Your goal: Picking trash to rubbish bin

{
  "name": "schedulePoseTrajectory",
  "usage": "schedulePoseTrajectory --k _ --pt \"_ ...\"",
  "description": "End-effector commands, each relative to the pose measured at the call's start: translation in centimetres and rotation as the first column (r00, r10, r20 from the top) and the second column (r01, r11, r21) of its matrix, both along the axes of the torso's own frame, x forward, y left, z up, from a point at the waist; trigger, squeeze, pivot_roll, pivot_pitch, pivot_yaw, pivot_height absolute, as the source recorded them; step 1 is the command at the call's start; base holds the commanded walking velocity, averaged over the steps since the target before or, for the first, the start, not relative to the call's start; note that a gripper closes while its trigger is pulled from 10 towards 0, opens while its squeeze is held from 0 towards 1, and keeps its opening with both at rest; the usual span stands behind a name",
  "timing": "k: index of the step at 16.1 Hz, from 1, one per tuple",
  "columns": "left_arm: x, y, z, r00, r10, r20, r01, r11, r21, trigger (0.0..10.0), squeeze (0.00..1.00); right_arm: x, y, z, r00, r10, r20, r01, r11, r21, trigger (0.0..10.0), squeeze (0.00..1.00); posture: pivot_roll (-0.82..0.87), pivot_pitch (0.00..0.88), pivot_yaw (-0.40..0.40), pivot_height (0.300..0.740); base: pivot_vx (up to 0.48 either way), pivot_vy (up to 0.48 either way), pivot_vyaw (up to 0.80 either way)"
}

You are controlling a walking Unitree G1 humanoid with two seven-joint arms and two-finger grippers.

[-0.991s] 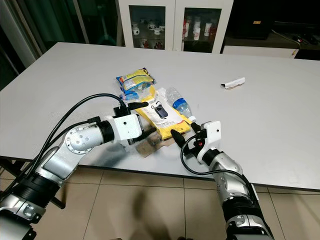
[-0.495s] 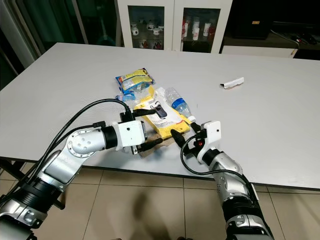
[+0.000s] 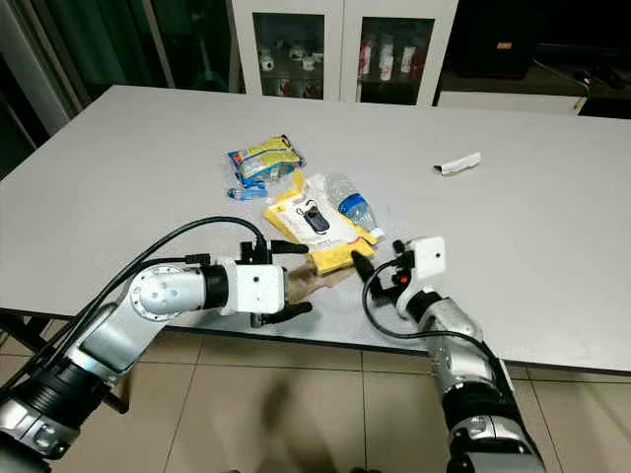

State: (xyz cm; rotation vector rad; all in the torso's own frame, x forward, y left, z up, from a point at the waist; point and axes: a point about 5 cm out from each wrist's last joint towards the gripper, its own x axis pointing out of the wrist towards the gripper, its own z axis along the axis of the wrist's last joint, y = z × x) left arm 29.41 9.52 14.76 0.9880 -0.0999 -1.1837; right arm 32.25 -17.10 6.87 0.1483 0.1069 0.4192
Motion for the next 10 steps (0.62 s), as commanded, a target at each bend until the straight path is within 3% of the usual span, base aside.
schedulePoseTrajectory --k 1,4,10 --pt "0.2 -0.3 -0.1 0.999 -0.017 0.034 0.016 0.999 0.041 10.0 0.0 0.3 -0.4 0.2 0.999 -0.033 0.009 0.033 0.999 -0.011 10.0 0.0 0.02 0.009 0.007 0.74 0.0 0.0 0.0" --pt "1.0 -0.7 -0.9 0.991 0.013 0.136 -0.025 0.996 0.09 10.0 0.0 0.4 -0.3 0.3 0.999 -0.034 0.018 0.034 0.999 -0.011 10.0 0.0 0.02 0.006 0.01 0.74 0.0 0.0 0.0" --pt "1.6 -1.4 -2.2 0.981 0.031 0.189 -0.051 0.994 0.099 10.0 0.0 0.2 -0.2 0.2 1.0 -0.023 0.019 0.023 1.0 -0.005 10.0 0.0 0.01 0.01 0.014 0.74 0.0 0.0 0.0"
